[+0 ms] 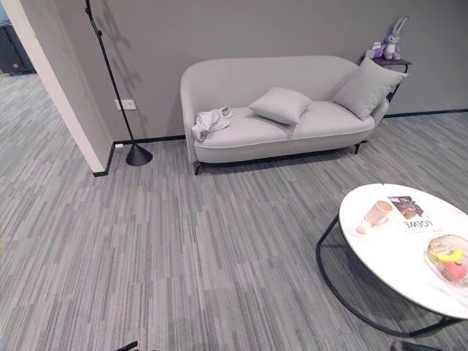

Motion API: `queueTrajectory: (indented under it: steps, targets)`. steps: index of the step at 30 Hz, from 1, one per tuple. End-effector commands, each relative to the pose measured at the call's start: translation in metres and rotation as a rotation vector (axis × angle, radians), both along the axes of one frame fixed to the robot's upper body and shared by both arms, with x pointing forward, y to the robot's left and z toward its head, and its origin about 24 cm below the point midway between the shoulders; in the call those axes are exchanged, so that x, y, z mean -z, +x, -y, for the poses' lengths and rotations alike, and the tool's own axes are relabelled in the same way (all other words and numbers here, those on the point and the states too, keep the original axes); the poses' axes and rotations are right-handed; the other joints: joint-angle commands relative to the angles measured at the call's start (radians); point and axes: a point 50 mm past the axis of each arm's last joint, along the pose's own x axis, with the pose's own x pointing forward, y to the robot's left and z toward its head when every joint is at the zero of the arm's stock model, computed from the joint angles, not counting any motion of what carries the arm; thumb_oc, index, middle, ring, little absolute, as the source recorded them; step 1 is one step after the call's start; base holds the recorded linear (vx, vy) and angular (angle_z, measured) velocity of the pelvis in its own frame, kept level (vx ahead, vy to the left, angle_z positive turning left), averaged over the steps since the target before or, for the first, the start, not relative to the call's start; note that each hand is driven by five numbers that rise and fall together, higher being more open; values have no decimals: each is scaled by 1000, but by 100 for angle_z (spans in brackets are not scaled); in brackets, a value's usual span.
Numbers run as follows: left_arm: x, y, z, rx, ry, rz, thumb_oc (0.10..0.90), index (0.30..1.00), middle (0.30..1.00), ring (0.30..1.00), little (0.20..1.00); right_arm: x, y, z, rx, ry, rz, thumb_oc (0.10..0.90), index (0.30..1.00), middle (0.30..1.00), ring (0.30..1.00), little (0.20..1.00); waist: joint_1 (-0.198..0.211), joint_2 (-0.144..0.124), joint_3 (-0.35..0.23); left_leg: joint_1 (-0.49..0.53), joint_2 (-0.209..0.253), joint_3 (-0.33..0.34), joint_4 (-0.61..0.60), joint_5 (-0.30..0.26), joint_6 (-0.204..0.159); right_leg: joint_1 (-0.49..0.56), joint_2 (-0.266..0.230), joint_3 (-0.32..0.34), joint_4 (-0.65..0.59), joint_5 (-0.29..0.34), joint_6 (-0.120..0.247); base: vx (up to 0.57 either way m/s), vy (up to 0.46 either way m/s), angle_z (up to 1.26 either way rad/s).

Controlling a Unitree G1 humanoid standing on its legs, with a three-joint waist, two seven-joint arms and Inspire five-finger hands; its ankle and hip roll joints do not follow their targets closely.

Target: Hang the clothes on the sofa on the clothes rack.

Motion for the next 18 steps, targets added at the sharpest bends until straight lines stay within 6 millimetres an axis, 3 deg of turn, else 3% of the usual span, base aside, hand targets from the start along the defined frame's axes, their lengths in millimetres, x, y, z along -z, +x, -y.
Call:
queueTrajectory:
  steps: [1, 3, 7, 9, 11, 12, 16, 18]
  targets:
    - [4, -8, 12, 155, -7, -72, 800, 900, 900, 900, 900, 3, 0, -18, 47, 60, -13, 800, 900, 900, 900, 900, 1, 9, 60, 46, -74, -45, -2, -69, 89, -123, -42, 61, 282, 153, 6, 130, 64, -14]
    - [4, -8, 14, 186, -11, -77, 800, 900, 900, 900, 900, 4, -3, -17, 69, 61, -18, 800, 900, 900, 900, 900, -14, 9, 59, 62, -69, -25, -2, -89, 84, -169, -43, 32, 302, 139, 1, 142, 5, -28]
    - [3, 1, 19, 209, -24, -52, 800, 900, 900, 900, 900, 3, -6, -9, 124, 47, -28, 800, 900, 900, 900, 900, -47, 1, 60, 95, -75, -16, -2, -139, 66, -233, 16, -26, 76, 135, -4, 196, -103, -26]
    - [3, 8, 23, 243, -27, -34, 800, 900, 900, 900, 900, 3, -14, -6, 135, 42, -68, 800, 900, 900, 900, 900, -83, -5, 65, 141, -70, -26, -2, -189, 46, -284, 65, -7, -156, 218, 15, 337, -155, -10]
    - [2, 11, 24, 257, -24, -29, 800, 900, 900, 900, 900, 4, -19, -6, 154, 47, -86, 800, 900, 900, 900, 900, -95, -1, 69, 164, -59, -35, -2, -206, 41, -303, 81, 13, -219, 254, 28, 362, -98, 4]
    - [1, 17, 27, 287, -27, -13, 800, 900, 900, 900, 900, 4, -27, -5, 177, 49, -116, 800, 900, 900, 900, 900, -115, 14, 67, 195, -36, -53, -2, -229, 31, -336, 90, 39, -282, 284, 47, 385, -93, 23]
    - [1, 22, 31, 326, -36, -6, 800, 900, 900, 900, 900, 4, -42, -2, 218, 49, -165, 800, 900, 900, 900, 900, -145, 40, 57, 239, 7, -95, -2, -264, 18, -370, 71, 96, -271, 317, 62, 437, -116, 3]
    - [2, 18, 32, 312, -46, -20, 800, 900, 900, 900, 900, 3, -47, 3, 220, 37, -190, 800, 900, 900, 900, 900, -149, 54, 28, 253, 50, -103, -2, -267, -2, -343, 69, 59, -253, 326, 43, 493, -187, 6]
